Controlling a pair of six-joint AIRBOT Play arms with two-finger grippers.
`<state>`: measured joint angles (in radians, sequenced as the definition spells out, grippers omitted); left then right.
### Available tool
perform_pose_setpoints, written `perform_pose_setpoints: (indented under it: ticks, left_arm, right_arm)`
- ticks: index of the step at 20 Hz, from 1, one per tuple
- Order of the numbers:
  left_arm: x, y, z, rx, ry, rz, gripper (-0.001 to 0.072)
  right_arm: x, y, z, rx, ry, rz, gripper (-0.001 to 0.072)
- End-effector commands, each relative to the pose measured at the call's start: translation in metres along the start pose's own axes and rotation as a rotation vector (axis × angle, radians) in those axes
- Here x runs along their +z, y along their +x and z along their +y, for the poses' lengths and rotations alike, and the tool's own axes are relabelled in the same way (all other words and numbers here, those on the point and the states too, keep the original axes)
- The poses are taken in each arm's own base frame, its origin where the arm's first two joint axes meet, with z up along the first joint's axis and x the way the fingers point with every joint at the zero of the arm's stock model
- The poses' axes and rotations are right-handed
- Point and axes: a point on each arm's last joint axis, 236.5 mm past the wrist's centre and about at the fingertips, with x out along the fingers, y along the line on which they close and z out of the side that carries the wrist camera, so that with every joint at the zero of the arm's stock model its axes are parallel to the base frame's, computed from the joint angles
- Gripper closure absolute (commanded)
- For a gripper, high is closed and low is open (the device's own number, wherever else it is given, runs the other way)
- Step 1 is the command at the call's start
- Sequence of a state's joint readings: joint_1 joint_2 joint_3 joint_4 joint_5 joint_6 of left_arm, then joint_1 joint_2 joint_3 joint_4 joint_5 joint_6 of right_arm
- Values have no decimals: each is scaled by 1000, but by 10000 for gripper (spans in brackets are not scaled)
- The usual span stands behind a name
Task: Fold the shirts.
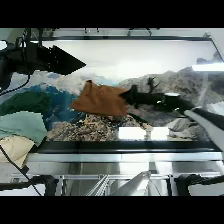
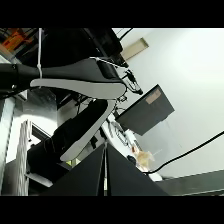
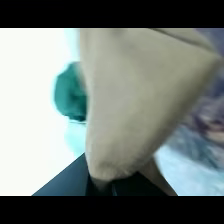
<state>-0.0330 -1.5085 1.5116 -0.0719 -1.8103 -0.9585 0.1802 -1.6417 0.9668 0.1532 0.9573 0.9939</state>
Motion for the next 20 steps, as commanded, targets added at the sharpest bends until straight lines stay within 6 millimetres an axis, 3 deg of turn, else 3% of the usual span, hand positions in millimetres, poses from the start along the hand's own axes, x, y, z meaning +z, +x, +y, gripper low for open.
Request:
perform_pose_setpoints:
  ticks: [1,3,6,8,10,14,16,20]
  left_arm:
    - [-2,0,-1,-6,-1,10,702]
    - [-5,0,-3,-15,-1,22,702]
    - [-6,0,-3,-16,-1,25,702]
    - [-5,0,-3,-15,-1,22,702]
    - [-5,0,-3,-14,-1,22,702]
    - [-5,0,-3,-13,-1,21,702]
    - [-4,0,-2,-9,-1,17,702]
    - [-8,0,4,13,19,31,702]
  right_arm:
    - [46,-98,65,79,-113,-129,686]
    - [78,-184,71,-8,-158,-288,686]
    - [110,-330,48,-190,-138,-596,685]
    - [112,-411,23,-241,-51,-754,685]
    - [96,-476,-9,-284,49,-850,685]
    - [36,-555,-79,-473,251,-930,685]
    - [4,-574,-113,-611,342,-917,685]
    - [-77,-584,-193,-928,611,-767,684]
